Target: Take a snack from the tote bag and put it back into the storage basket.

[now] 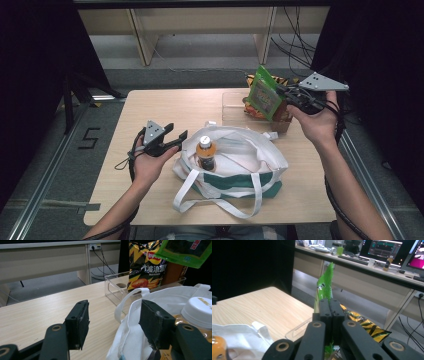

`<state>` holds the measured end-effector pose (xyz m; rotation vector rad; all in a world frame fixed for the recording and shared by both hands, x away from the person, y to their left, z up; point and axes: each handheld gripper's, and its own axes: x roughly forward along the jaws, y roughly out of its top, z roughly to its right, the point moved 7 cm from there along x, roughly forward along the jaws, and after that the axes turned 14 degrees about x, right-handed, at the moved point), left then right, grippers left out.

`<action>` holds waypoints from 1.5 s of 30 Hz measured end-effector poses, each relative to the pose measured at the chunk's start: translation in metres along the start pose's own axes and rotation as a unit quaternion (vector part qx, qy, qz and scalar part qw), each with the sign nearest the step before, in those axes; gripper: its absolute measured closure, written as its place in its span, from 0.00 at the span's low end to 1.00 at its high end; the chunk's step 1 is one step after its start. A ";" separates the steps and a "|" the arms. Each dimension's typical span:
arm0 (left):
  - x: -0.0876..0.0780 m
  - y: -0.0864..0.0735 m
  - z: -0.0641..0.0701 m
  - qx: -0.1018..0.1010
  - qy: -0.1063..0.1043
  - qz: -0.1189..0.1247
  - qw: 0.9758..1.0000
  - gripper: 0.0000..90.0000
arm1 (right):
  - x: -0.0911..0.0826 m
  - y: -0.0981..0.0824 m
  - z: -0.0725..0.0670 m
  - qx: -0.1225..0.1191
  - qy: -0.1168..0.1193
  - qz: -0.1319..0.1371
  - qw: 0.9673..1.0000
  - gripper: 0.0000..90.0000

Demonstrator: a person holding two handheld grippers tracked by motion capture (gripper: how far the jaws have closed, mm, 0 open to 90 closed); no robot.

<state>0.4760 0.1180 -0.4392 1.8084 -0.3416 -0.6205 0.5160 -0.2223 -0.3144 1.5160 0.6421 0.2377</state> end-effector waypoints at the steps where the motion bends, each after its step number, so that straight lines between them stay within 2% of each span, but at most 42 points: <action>1: 0.000 0.000 0.000 0.000 0.000 0.000 1.000 0.44 | 0.002 -0.001 0.002 0.001 -0.002 -0.002 1.000 1.00; 2: 0.000 0.000 0.000 0.000 0.000 -0.001 1.000 0.45 | 0.004 -0.001 0.003 0.004 -0.006 -0.002 1.000 1.00; 3: 0.000 -0.001 0.000 -0.002 0.000 -0.002 1.000 0.44 | 0.007 -0.002 0.004 0.000 0.000 -0.004 1.000 1.00; 4: 0.001 -0.001 0.000 0.000 0.000 -0.002 1.000 0.44 | 0.008 -0.003 0.006 0.009 -0.007 -0.006 1.000 1.00; 6: 0.001 -0.001 0.001 0.001 -0.002 -0.002 1.000 0.44 | 0.012 -0.004 0.009 0.004 -0.005 -0.009 1.000 1.00; 9: 0.001 -0.001 0.000 0.000 0.000 -0.002 1.000 0.45 | 0.015 -0.005 0.012 0.016 -0.014 -0.014 1.000 1.00; 11: 0.001 -0.001 0.000 -0.001 0.000 -0.002 1.000 0.44 | 0.018 -0.006 0.015 0.011 -0.013 -0.016 1.000 1.00; 12: 0.001 -0.001 0.000 0.000 0.000 -0.002 1.000 0.44 | 0.018 -0.006 0.014 0.019 -0.017 -0.019 1.000 1.00; 14: 0.000 -0.001 0.000 -0.001 0.000 -0.001 1.000 0.45 | 0.021 -0.006 0.017 0.011 -0.018 -0.020 1.000 1.00; 15: 0.000 -0.001 0.000 -0.001 0.001 -0.001 1.000 0.45 | 0.022 -0.007 0.016 0.020 -0.020 -0.019 0.999 1.00; 17: 0.000 0.000 -0.001 -0.001 0.001 -0.001 1.000 0.45 | 0.025 -0.006 0.018 0.013 -0.018 -0.022 1.000 1.00; 20: 0.000 0.000 -0.001 -0.001 0.001 -0.001 1.000 0.45 | 0.029 -0.006 0.018 0.017 -0.021 -0.023 0.999 1.00; 24: 0.000 -0.001 0.000 -0.004 0.001 -0.002 1.000 0.45 | 0.035 -0.007 0.020 0.010 -0.016 -0.028 0.999 1.00; 28: 0.000 -0.001 -0.001 -0.001 0.002 -0.001 1.000 0.45 | 0.040 -0.009 0.023 0.010 -0.021 -0.029 0.999 1.00; 31: -0.001 -0.001 -0.002 -0.001 0.003 -0.002 1.000 0.45 | 0.043 -0.011 0.023 0.022 -0.023 -0.032 0.999 1.00; 32: 0.000 -0.001 -0.002 -0.001 0.003 -0.002 1.000 0.45 | 0.044 -0.011 0.025 0.016 -0.023 -0.034 0.999 1.00; 37: -0.001 -0.001 -0.001 -0.002 0.003 -0.002 1.000 0.45 | 0.050 -0.013 0.029 0.016 -0.022 -0.044 0.999 1.00; 38: -0.001 -0.001 -0.001 -0.002 0.003 -0.002 1.000 0.45 | 0.052 -0.015 0.028 0.025 -0.024 -0.042 0.999 1.00; 43: 0.000 -0.002 -0.001 -0.004 0.002 -0.003 1.000 0.45 | 0.057 -0.017 0.033 0.021 -0.026 -0.048 0.998 1.00; 44: 0.000 -0.002 -0.001 -0.004 0.002 -0.002 1.000 0.45 | 0.059 -0.016 0.035 0.012 -0.027 -0.045 0.999 1.00; 45: 0.000 -0.002 -0.001 -0.004 0.002 -0.003 1.000 0.45 | 0.059 -0.018 0.033 0.026 -0.024 -0.057 0.998 1.00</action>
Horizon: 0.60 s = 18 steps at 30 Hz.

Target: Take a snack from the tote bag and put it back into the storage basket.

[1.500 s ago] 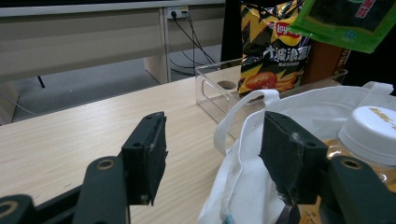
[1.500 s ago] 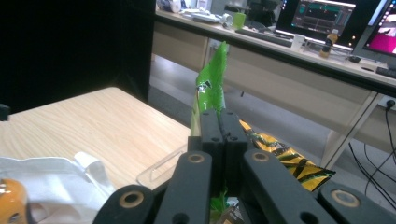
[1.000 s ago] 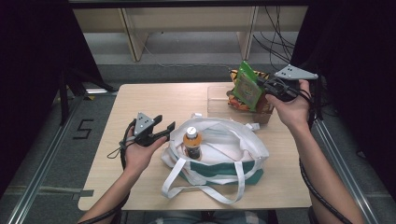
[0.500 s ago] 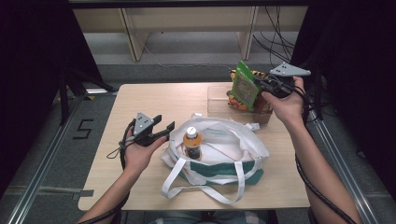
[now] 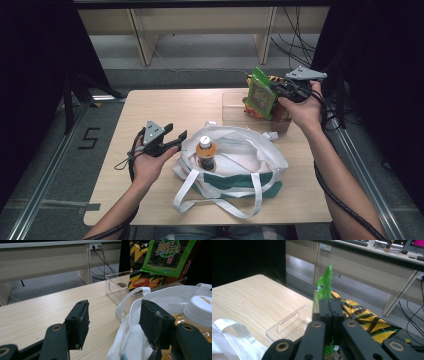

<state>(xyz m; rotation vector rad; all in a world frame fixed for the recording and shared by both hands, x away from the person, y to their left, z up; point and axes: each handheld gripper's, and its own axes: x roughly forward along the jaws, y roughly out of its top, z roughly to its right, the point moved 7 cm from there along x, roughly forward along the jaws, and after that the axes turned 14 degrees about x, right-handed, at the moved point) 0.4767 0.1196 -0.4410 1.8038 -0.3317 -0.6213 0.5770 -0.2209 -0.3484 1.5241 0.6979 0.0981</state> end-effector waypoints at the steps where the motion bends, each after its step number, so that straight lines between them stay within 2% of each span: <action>1: 0.000 0.000 0.000 0.000 0.000 0.000 1.000 0.45 | 0.002 0.001 0.001 -0.004 -0.002 0.007 1.000 1.00; 2: 0.000 0.000 -0.001 0.004 0.000 -0.001 1.000 0.45 | 0.002 0.000 0.002 -0.006 -0.002 0.000 1.000 1.00; 4: 0.000 -0.001 -0.001 0.001 0.001 -0.002 1.000 0.45 | 0.005 0.001 0.002 -0.001 -0.004 0.007 1.000 1.00; 7: 0.000 -0.001 0.000 0.002 0.000 -0.001 1.000 0.45 | 0.007 -0.001 0.003 -0.002 -0.004 -0.004 1.000 1.00; 9: 0.000 -0.001 0.000 0.002 -0.001 -0.001 1.000 0.45 | 0.010 -0.001 0.005 -0.011 -0.005 -0.003 1.000 1.00; 14: 0.000 -0.001 0.000 0.001 0.000 -0.001 1.000 0.45 | 0.016 -0.003 0.004 -0.002 -0.008 0.001 1.000 1.00; 15: 0.000 -0.001 0.000 0.001 0.000 -0.002 1.000 0.45 | 0.016 -0.005 0.003 -0.003 -0.007 -0.008 1.000 1.00; 18: 0.000 -0.001 -0.001 0.002 0.000 -0.002 1.000 0.45 | 0.020 -0.004 0.003 -0.008 -0.008 -0.001 1.000 1.00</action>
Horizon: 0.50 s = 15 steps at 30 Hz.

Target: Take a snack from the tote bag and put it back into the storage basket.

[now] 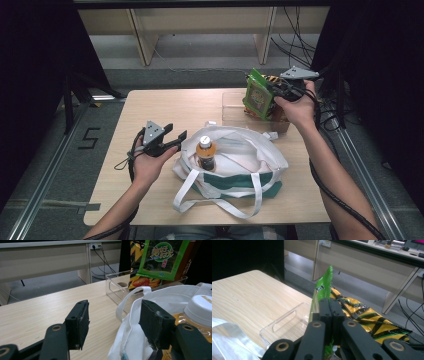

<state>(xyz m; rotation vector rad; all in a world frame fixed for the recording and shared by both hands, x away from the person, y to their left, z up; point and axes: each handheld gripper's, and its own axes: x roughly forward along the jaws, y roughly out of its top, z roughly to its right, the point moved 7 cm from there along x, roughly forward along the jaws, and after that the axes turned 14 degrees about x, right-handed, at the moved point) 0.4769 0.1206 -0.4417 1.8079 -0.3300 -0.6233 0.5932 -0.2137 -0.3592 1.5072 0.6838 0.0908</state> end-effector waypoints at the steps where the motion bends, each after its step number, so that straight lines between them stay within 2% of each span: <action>1: 0.000 0.000 0.000 0.000 0.000 0.000 1.000 0.45 | 0.000 0.000 -0.001 0.001 0.002 -0.002 1.000 1.00; 3: 0.000 0.000 0.000 -0.001 0.000 0.000 1.000 0.45 | 0.002 0.001 -0.001 -0.006 0.001 0.002 1.000 1.00; 5: 0.000 0.000 0.000 -0.001 0.000 0.000 1.000 0.45 | 0.003 -0.001 -0.002 -0.003 0.002 -0.006 1.000 1.00; 15: 0.000 0.000 0.000 -0.001 0.000 0.000 1.000 0.45 | 0.010 -0.004 -0.002 -0.002 0.002 -0.004 1.000 1.00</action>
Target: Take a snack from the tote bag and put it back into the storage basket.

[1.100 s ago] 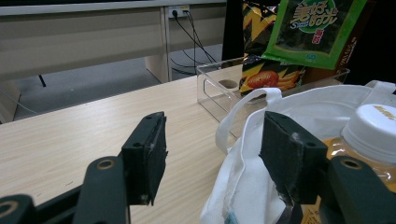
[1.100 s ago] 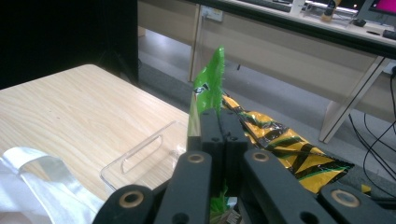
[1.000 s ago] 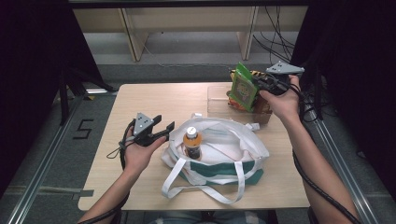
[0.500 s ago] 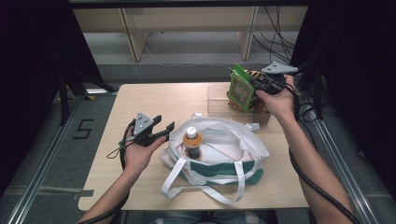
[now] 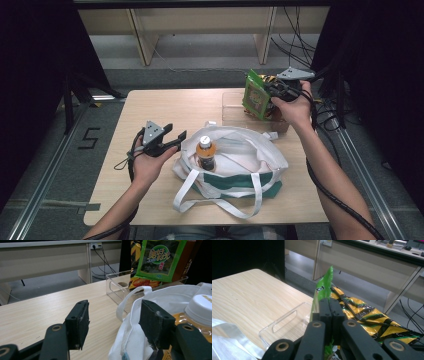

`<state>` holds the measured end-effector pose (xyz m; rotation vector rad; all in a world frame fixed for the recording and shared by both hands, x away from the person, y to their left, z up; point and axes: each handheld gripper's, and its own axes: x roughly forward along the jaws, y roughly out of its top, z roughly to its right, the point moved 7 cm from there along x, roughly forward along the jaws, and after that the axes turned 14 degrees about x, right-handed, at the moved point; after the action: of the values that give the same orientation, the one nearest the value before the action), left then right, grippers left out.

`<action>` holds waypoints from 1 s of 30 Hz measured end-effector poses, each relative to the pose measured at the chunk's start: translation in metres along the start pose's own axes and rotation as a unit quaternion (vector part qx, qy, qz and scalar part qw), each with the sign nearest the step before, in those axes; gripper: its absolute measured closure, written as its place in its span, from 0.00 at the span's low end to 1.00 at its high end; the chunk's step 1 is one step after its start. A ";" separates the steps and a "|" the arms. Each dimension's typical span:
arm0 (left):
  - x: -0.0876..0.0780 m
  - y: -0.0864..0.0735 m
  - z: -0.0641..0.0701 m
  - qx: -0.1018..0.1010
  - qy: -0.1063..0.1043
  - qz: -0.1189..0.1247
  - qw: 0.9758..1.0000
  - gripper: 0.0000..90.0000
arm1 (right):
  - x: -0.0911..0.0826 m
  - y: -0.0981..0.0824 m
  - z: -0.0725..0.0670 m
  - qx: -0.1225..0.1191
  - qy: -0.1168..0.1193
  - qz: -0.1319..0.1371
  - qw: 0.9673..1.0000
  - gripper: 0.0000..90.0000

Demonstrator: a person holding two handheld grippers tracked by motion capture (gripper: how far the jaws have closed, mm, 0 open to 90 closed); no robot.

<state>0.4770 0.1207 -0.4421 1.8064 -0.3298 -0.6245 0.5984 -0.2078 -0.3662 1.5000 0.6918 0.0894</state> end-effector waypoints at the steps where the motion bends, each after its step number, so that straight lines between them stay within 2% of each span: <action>1: 0.000 0.000 0.000 0.000 0.000 0.000 1.000 0.45 | 0.001 -0.001 0.000 0.002 -0.001 0.000 1.000 1.00; 5: 0.000 0.000 0.000 0.000 0.000 0.000 1.000 0.44 | 0.003 -0.003 -0.002 -0.004 0.006 -0.010 1.000 1.00; 6: 0.000 0.000 0.000 -0.001 0.000 0.000 1.000 0.44 | 0.005 -0.003 -0.002 -0.005 0.001 -0.003 1.000 1.00; 8: 0.000 -0.001 0.000 -0.001 -0.001 -0.001 1.000 0.45 | 0.006 -0.004 -0.003 0.000 0.002 -0.005 1.000 1.00; 12: 0.000 -0.001 0.000 0.000 -0.002 -0.001 1.000 0.45 | 0.007 -0.003 -0.003 -0.010 0.003 -0.008 1.000 1.00; 14: 0.000 -0.001 0.000 -0.001 -0.001 -0.001 1.000 0.45 | 0.007 -0.004 -0.004 -0.007 0.006 -0.011 1.000 1.00; 15: 0.000 -0.001 0.000 0.000 -0.001 -0.001 1.000 0.45 | 0.007 -0.002 -0.005 -0.008 0.002 0.001 1.000 1.00; 18: 0.000 -0.001 0.000 0.001 -0.001 -0.001 1.000 0.45 | 0.007 0.001 -0.008 -0.015 0.001 0.004 1.000 1.00; 23: 0.001 -0.001 0.001 0.002 -0.003 -0.002 1.000 0.45 | 0.011 0.001 -0.009 -0.029 -0.002 0.004 1.000 1.00; 26: 0.000 -0.001 0.000 0.001 -0.001 -0.001 1.000 0.45 | 0.014 -0.004 -0.010 -0.022 -0.003 0.000 1.000 1.00; 27: 0.000 -0.001 0.000 0.001 -0.002 -0.002 1.000 0.45 | 0.015 -0.004 -0.010 -0.030 -0.003 0.002 1.000 1.00; 30: 0.001 -0.002 0.000 0.005 -0.003 -0.003 1.000 0.45 | 0.018 -0.007 -0.011 -0.027 -0.004 0.001 1.000 1.00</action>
<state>0.4773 0.1206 -0.4442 1.8158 -0.3329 -0.6327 0.6051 -0.1903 -0.3779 1.4489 0.6763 0.1037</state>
